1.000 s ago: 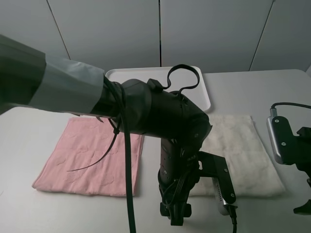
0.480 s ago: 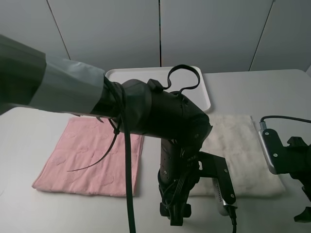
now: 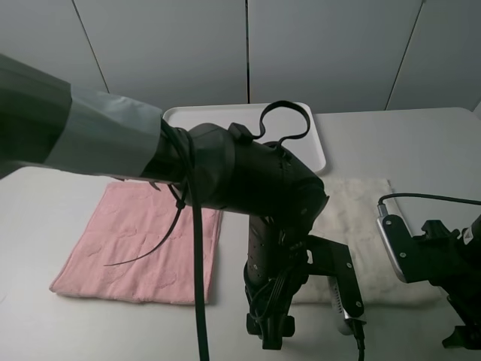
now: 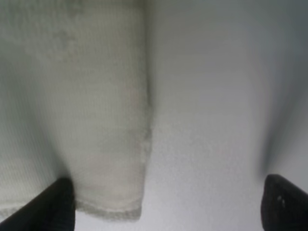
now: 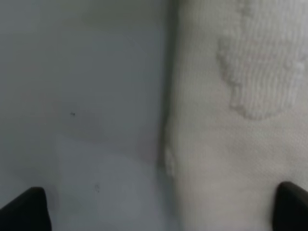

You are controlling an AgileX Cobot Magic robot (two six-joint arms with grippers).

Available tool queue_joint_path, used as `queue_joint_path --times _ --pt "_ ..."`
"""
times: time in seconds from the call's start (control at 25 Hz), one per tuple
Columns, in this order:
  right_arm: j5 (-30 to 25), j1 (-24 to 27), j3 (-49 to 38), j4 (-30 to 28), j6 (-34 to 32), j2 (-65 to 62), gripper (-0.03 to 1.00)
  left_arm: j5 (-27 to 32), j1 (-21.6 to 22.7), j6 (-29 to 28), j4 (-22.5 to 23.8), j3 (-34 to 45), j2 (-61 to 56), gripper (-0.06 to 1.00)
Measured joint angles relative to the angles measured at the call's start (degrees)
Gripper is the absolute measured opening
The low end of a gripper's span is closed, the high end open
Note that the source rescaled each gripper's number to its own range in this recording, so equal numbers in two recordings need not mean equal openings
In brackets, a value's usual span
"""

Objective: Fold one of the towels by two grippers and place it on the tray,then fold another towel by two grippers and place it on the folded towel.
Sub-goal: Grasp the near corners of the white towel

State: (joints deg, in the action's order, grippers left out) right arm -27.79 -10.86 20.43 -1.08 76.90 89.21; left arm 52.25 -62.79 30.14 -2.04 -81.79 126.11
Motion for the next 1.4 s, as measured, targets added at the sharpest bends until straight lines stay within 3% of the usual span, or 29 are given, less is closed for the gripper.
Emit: queue_joint_path --times 0.76,1.2,1.28,1.4 --pt "0.2 0.0 0.0 -0.5 0.0 0.1 1.0 0.0 0.0 0.0 0.1 0.0 0.0 1.0" --pt "1.7 0.0 0.7 -0.5 -1.5 4.1 0.94 0.1 0.0 0.0 0.2 0.0 0.1 1.0" --pt "2.3 -0.1 0.7 -0.8 -1.5 4.2 0.91 0.2 0.0 0.0 0.3 0.0 0.1 1.0" --pt "3.7 -0.1 0.8 -1.5 -1.6 4.5 0.74 0.3 0.0 0.0 0.3 0.0 0.1 1.0"
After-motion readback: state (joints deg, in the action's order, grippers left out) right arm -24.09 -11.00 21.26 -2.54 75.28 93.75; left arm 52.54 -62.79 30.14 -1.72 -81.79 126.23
